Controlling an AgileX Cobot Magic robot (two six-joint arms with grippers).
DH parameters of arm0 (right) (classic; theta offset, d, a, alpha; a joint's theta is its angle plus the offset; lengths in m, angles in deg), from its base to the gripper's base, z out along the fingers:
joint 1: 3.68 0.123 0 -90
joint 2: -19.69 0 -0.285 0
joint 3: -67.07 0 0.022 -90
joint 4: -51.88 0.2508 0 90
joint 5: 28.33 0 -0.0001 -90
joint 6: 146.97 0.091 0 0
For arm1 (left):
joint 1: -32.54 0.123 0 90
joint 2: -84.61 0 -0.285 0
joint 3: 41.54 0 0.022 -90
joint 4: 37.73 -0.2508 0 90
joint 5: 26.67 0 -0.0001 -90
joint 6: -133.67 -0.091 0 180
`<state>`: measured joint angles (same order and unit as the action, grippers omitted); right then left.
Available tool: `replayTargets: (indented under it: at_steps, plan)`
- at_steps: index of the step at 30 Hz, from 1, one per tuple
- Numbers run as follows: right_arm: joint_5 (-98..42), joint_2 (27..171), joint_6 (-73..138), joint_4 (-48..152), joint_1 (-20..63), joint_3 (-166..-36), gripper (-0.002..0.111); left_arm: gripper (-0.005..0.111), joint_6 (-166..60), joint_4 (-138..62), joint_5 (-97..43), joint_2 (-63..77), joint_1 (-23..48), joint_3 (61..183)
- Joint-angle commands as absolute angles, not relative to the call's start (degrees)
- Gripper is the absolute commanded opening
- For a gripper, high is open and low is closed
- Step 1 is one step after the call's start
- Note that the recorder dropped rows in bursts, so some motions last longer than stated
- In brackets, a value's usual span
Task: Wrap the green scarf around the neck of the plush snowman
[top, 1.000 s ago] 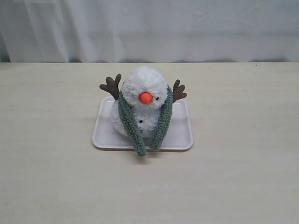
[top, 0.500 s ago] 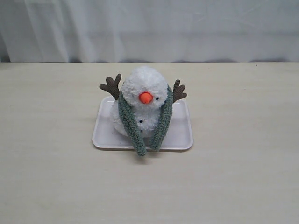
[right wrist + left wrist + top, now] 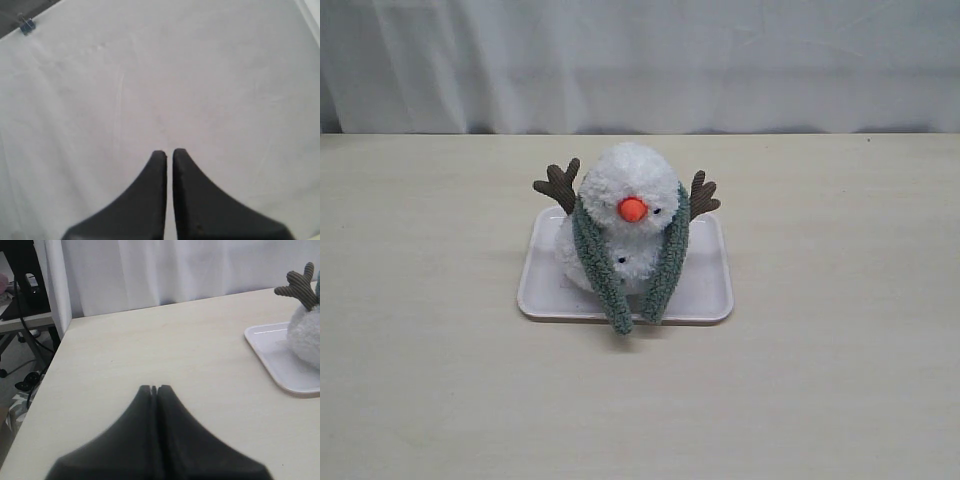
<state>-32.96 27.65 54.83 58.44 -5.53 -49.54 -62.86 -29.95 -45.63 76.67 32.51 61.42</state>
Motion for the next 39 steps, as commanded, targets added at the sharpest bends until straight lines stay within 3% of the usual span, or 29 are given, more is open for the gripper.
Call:
replayTargets:
  at_steps: [1,11,39]
  plan:
    - [-32.8,27.5,54.4,57.2,-5.8,-45.5,0.004,0.0,-62.5,-29.7,-45.1,76.8,32.2,61.2]
    - [-32.7,27.5,54.4,54.0,-5.8,-35.7,0.004,0.0,-62.5,-29.7,-45.2,76.8,32.2,61.2]
    - [-14.9,27.5,54.4,48.4,-5.8,-35.7,0.004,0.0,-62.5,-29.7,-45.1,76.8,32.2,61.2]
